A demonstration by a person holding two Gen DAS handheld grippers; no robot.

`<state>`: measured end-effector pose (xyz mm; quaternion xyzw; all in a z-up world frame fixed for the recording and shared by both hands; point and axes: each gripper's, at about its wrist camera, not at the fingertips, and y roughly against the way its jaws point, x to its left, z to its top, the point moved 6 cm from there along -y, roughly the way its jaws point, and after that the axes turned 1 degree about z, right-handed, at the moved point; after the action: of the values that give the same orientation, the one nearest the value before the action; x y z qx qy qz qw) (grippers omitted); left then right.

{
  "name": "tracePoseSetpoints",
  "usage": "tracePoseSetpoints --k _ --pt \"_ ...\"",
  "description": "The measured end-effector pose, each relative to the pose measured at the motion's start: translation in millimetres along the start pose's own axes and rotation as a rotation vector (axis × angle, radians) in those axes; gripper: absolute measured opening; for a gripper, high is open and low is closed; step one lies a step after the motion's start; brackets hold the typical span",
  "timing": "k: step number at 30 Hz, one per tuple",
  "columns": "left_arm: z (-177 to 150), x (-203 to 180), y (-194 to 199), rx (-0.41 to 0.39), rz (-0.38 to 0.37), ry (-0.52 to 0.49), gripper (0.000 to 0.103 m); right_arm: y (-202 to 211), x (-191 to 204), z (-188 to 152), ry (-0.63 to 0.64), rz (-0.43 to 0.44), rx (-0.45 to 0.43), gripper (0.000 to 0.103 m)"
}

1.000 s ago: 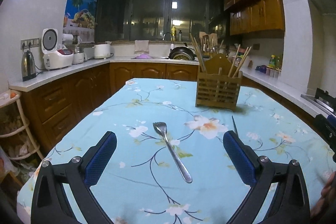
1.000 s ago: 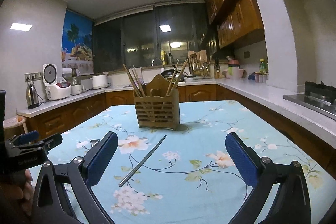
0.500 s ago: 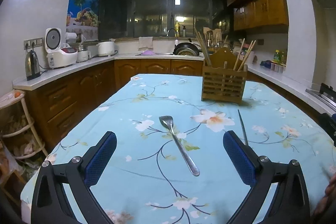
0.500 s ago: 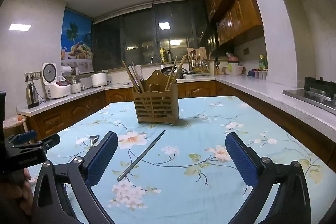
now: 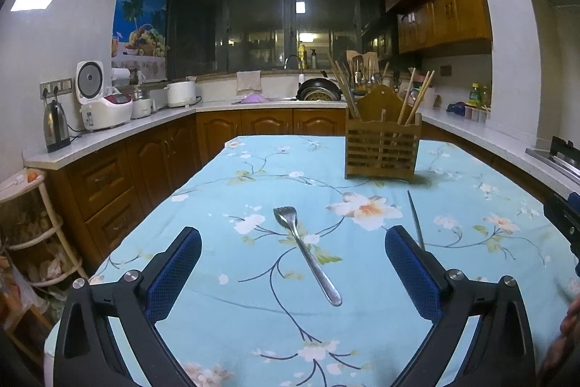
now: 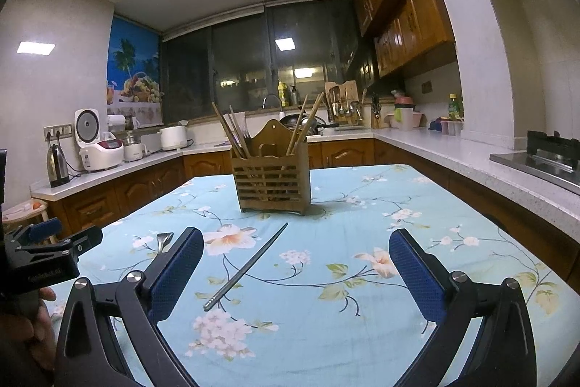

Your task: Organize utensils

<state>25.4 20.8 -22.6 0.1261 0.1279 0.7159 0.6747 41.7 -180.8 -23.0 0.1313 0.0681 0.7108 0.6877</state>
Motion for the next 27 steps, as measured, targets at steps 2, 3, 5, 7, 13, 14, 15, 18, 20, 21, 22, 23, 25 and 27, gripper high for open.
tracePoseSetpoints --k 2,3,5,7,13,14,15,18,20,21,22,23,25,27 --pt "-1.0 0.0 -0.5 0.004 -0.004 0.001 0.102 0.0 0.6 -0.7 0.001 0.002 0.001 0.103" --pt "-1.0 0.1 -0.6 0.006 -0.005 0.001 0.102 0.2 0.9 -1.2 0.0 0.003 0.0 0.103" --pt "-0.5 0.5 -0.4 0.005 -0.004 0.0 0.102 0.2 1.3 -0.9 0.001 0.002 -0.001 0.103" --pt "0.5 0.4 1.0 0.002 -0.005 -0.003 0.102 1.3 1.9 -0.4 0.001 0.003 -0.004 0.103" --pt "1.8 0.3 2.8 -0.004 -0.003 -0.008 0.102 1.8 3.7 1.3 0.003 0.007 -0.008 0.103" --pt "1.5 -0.3 2.8 -0.005 -0.002 -0.009 0.102 1.5 4.2 1.2 0.002 0.008 -0.008 0.103" --pt "1.3 -0.4 2.7 -0.004 -0.001 -0.009 0.102 1.7 4.3 1.1 0.003 0.008 -0.008 0.103" --pt "0.2 -1.2 2.5 -0.001 0.0 -0.009 0.102 1.4 4.3 1.1 0.001 0.007 -0.007 0.103" --pt "0.7 -1.7 3.1 -0.001 0.001 -0.012 0.102 2.0 4.6 1.1 0.0 0.008 -0.007 0.103" --pt "0.4 -1.4 2.6 -0.002 0.001 -0.01 0.102 2.3 4.3 1.2 0.0 0.009 -0.008 0.103" --pt "0.3 -1.5 2.8 -0.003 0.001 -0.011 0.102 2.2 4.2 1.2 0.002 0.008 -0.008 0.103" --pt "1.0 -1.5 3.2 -0.004 0.002 -0.012 0.102 2.3 5.0 1.1 0.002 0.008 -0.008 0.103" --pt "0.0 -1.9 2.8 -0.005 0.002 -0.012 0.102 2.2 4.9 1.1 0.002 0.007 -0.008 0.103" --pt "-0.2 -1.9 2.8 -0.004 0.003 -0.012 0.102 2.0 5.1 0.9 0.001 0.008 -0.006 0.103"
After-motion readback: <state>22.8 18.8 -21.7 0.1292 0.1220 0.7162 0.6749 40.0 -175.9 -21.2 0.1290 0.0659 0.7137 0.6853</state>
